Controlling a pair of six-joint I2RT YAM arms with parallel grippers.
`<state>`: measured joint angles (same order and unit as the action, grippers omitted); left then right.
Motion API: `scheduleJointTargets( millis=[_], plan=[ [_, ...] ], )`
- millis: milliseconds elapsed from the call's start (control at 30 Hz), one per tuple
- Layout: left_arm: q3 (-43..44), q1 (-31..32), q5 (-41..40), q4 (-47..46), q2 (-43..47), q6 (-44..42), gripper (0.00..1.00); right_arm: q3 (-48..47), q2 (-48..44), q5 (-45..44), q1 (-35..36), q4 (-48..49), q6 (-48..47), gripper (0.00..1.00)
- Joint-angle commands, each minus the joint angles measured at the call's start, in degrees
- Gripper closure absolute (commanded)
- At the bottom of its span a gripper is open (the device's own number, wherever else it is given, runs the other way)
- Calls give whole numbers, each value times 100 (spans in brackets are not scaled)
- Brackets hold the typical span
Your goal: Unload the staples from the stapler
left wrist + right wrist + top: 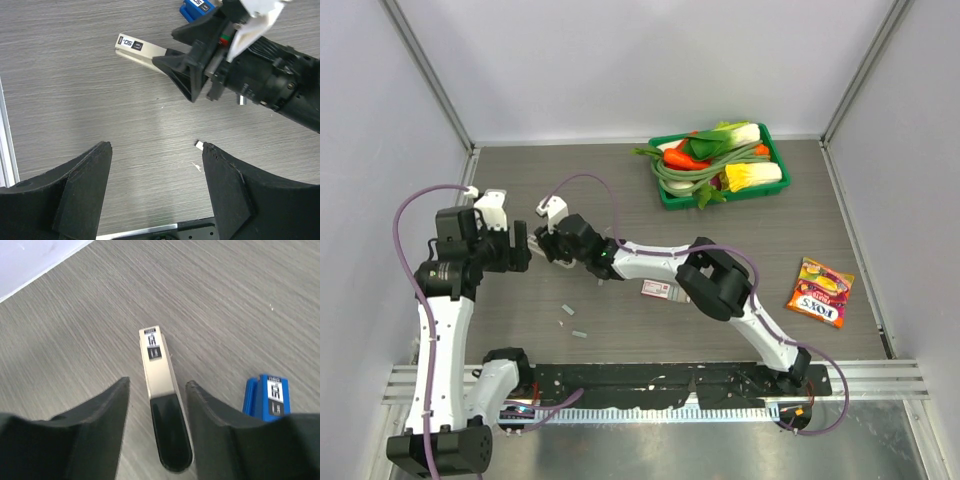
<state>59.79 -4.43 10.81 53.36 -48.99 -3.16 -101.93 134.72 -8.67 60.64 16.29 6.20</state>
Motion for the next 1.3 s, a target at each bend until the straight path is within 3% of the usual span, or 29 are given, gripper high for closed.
scheduleJointTargets(
  millis=[0, 133, 367, 667, 800, 1067, 1267],
  plan=[
    [-29, -102, 89, -318, -58, 166, 23, 523, -981, -144, 27, 743, 250, 40],
    [-116, -129, 44, -441, -58, 184, 23, 990, -1377, -91, 27, 875, 321, 30],
    [-248, -146, 114, -520, -58, 228, 23, 2272, -2475, -415, 70, 814, 356, 30],
    [-371, -146, 263, -546, -181, -185, 22, 3222, -3556, -1883, 343, -1206, 1049, 30],
    [-450, -146, 649, -476, -119, -597, 21, 3687, -3759, -2359, 448, -1927, 1542, 28],
    [-688, -146, 739, -318, -102, -1152, 21, 3927, -3813, -2359, 536, -2078, 2175, 30],
    [-618, -146, 809, -221, -128, -1319, 20, 3707, -3645, -2140, 1071, -1999, 1728, 32]
  ],
)
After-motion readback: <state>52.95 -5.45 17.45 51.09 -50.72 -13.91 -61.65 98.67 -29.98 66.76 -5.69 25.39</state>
